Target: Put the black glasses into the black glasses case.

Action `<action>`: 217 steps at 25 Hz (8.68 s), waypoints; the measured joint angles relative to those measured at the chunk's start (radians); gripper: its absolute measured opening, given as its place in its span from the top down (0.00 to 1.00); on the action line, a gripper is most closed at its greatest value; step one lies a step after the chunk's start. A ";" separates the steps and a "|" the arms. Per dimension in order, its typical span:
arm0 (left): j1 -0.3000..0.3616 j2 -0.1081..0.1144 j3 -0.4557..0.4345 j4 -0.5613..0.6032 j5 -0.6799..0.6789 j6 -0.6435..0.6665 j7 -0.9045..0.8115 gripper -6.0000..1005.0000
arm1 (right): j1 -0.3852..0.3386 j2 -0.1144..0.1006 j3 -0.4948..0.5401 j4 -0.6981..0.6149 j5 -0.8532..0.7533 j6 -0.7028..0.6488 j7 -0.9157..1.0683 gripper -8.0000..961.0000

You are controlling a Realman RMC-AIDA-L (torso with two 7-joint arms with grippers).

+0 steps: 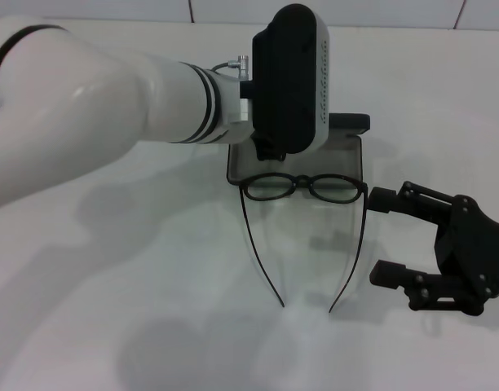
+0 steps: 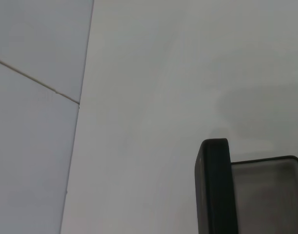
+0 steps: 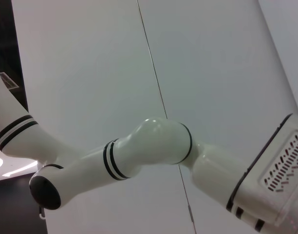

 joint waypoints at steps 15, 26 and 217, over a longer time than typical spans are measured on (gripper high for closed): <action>-0.009 -0.002 0.039 -0.031 0.001 -0.027 -0.007 0.73 | -0.007 0.000 0.000 -0.001 0.006 0.001 0.001 0.20; 0.057 0.002 0.030 0.124 -0.027 -0.016 -0.006 0.67 | -0.003 -0.023 0.001 0.002 0.007 0.001 0.062 0.21; 0.132 0.006 -0.637 -0.893 -1.533 1.095 1.016 0.93 | 0.022 0.093 0.425 -0.672 -0.517 0.316 0.423 0.93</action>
